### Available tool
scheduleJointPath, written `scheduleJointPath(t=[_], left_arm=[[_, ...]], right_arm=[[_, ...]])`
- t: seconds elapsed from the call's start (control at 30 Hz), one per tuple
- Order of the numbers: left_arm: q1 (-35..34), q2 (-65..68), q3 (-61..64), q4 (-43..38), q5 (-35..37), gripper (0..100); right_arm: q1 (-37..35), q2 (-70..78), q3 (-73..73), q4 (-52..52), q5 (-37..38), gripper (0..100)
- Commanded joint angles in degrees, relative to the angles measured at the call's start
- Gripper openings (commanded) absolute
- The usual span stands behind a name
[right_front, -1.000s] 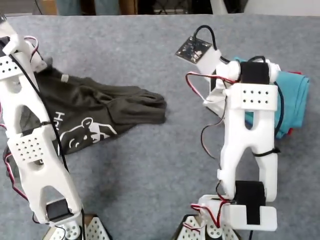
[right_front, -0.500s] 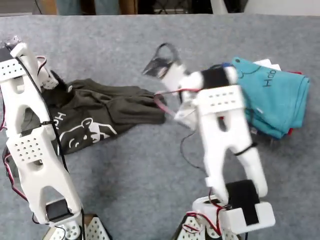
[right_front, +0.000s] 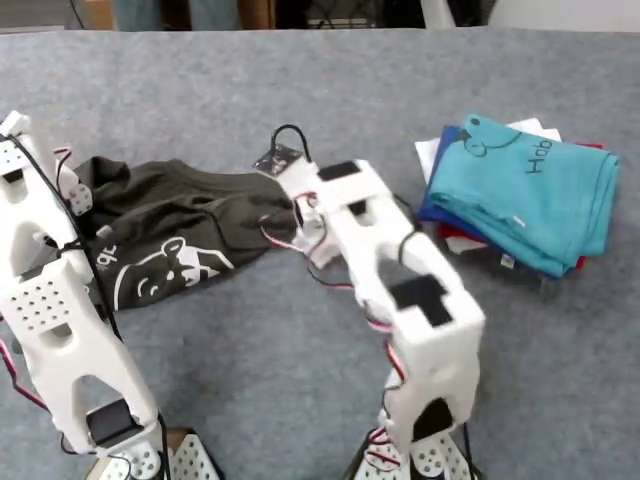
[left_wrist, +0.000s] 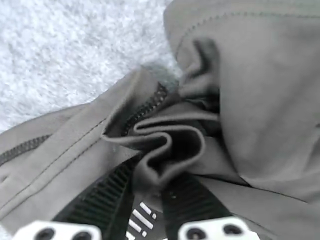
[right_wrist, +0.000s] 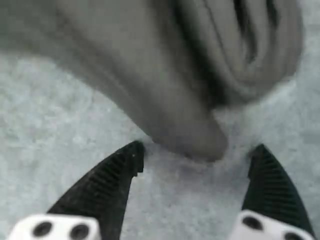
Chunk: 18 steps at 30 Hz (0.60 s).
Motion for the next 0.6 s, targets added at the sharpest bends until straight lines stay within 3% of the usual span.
scheduleJointPath(t=[0.0, 0.13, 0.17, 0.23, 0.43, 0.57], left_arm=[[-0.7, -4.1, -0.7, -0.3, 0.9, 4], [-2.2, -4.1, -7.8, 2.5, 0.7, 3], [-2.7, -4.1, -9.5, 2.5, 0.7, 3], [-4.1, -4.1, -12.7, 2.5, 0.6, 3], [-6.7, -8.0, -15.6, 2.5, -1.0, 3], [-7.1, -12.4, -15.6, 2.5, -1.0, 3]], right_arm=[[-1.0, 9.7, -17.0, 5.9, -4.1, 30.6], [-1.1, 15.2, -32.6, 14.9, -8.9, 3.6], [-1.1, 16.1, -35.6, 16.6, -9.8, 0.8], [-0.9, 17.7, -40.4, 21.1, -10.4, 5.1], [-1.0, 18.2, -52.5, 33.5, -10.1, 1.4], [-0.9, 13.8, -55.9, 33.9, -10.3, 1.4]])
